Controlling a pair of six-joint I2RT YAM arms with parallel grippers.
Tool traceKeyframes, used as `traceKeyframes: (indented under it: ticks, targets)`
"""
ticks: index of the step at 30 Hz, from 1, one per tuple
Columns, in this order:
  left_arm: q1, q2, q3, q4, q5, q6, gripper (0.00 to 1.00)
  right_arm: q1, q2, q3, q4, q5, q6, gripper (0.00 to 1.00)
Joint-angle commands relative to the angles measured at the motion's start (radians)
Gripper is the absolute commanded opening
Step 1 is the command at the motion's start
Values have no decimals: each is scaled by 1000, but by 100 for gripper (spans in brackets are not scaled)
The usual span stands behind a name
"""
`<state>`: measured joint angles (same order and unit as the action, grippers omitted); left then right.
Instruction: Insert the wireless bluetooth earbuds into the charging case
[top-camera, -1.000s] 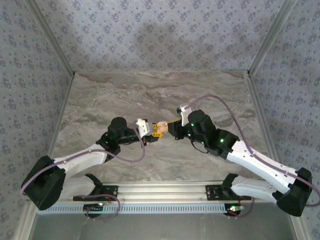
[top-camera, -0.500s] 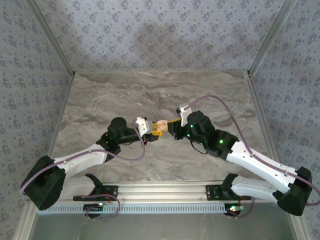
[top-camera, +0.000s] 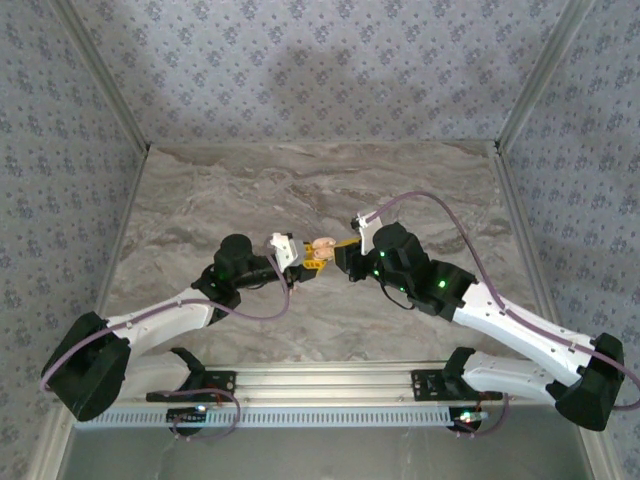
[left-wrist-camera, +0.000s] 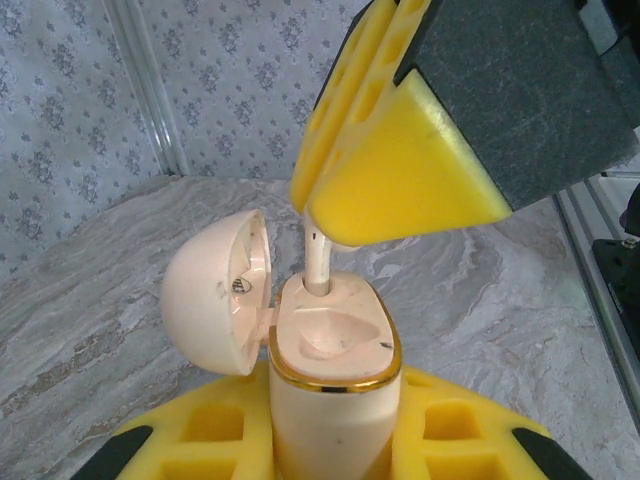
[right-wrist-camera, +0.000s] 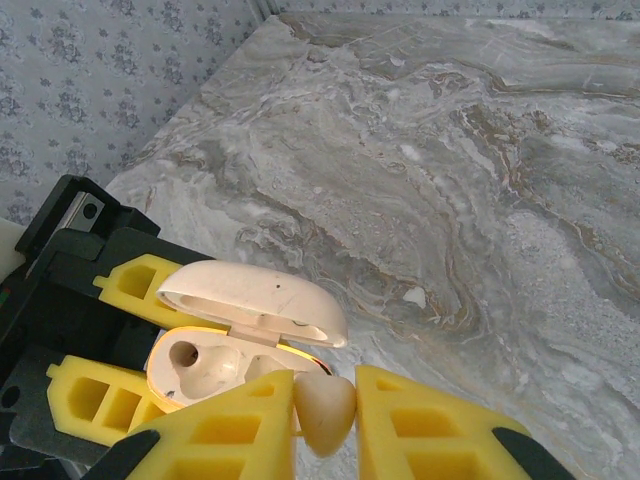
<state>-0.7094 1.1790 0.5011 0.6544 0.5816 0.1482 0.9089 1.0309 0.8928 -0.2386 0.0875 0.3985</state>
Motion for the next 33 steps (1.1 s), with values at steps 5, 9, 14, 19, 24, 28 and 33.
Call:
traceKeyframes:
  ticks: [5,9,14,19,24,28,33]
  targets:
    - [-15,-28,47,15,-5,34,13,17,40,34,-34,-43,-23,22]
    - [-16,-30,50,2,-7,43,13,18,41,34,-37,-49,-15,22]
    - [-21,-31,53,-9,-6,52,13,16,43,32,-43,-64,-5,24]
    - [-25,-33,54,-16,-6,60,13,11,49,35,-46,-72,0,26]
    - [-28,-38,54,-25,-6,66,13,8,51,40,-46,-72,0,28]
    - [-28,-38,53,-28,-10,67,13,5,39,40,-41,-70,4,32]
    - [-28,-27,48,-20,-12,62,13,-1,16,40,-38,-72,5,36]
